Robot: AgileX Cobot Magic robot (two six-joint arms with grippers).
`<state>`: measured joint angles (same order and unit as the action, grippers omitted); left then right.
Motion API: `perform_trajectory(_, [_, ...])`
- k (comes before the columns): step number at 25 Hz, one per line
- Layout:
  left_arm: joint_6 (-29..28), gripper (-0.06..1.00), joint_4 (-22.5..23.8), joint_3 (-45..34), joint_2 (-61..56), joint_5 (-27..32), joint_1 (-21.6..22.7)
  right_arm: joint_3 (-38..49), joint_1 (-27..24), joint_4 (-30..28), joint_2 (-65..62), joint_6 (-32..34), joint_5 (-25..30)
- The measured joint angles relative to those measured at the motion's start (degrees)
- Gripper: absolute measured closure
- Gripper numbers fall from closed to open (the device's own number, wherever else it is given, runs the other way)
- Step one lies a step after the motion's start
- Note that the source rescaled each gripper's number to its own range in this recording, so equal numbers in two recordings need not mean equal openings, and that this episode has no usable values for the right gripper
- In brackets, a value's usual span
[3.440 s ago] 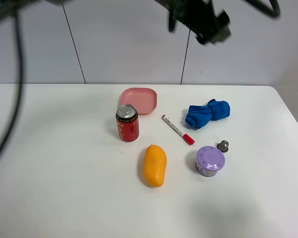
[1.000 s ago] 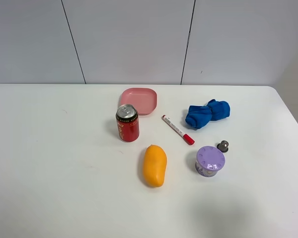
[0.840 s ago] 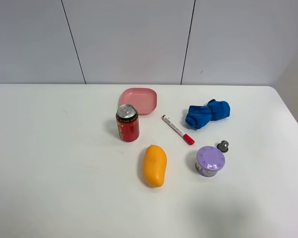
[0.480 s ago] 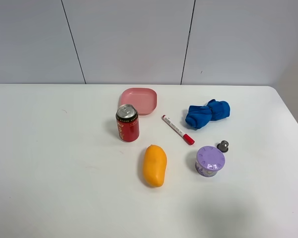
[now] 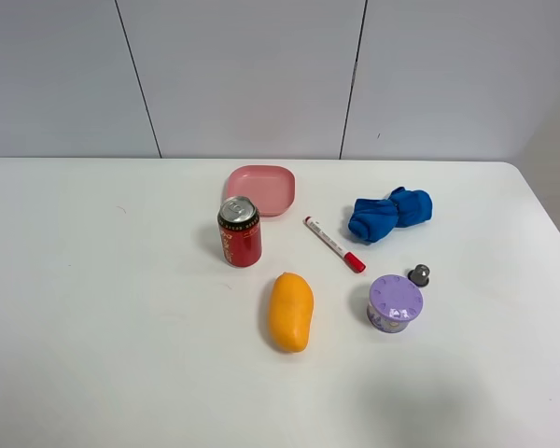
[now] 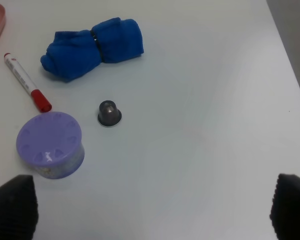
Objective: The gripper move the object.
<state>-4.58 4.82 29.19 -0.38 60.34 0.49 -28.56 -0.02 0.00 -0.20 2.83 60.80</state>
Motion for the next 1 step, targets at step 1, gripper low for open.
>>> perform_trajectory(1, [0.00,0.14,0.00,0.00,0.00,0.00,0.00,0.00,0.00,0.00,0.00,0.00,0.00])
